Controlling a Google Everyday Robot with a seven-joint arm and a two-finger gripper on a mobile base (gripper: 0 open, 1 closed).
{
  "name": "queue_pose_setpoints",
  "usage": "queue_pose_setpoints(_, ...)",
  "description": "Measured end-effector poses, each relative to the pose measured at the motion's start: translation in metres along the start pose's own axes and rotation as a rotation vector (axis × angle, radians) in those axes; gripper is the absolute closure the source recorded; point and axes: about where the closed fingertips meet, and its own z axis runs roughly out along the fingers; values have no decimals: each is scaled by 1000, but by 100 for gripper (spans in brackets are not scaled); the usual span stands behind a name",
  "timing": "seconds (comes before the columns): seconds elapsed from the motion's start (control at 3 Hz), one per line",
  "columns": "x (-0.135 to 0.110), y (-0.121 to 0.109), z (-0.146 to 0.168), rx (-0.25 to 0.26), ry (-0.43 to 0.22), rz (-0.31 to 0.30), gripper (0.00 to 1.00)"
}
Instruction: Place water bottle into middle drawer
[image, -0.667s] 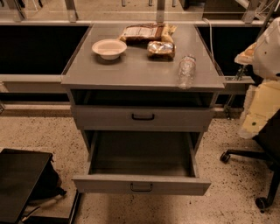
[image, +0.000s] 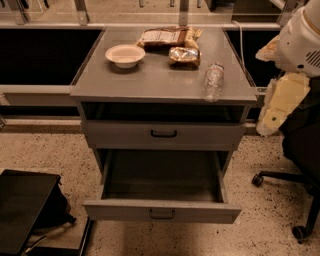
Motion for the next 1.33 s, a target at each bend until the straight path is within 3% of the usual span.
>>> queue_pose_setpoints(0.33,-18,-37,17,-3,-48,1,0)
queue_pose_setpoints(0.67,-39,-97,57,-14,-92,56,0)
queue_pose_setpoints(1.0,-39,-97,58,-13,-92,57,0)
queue_pose_setpoints(1.33,-36,-103,67,13,-128,143,0)
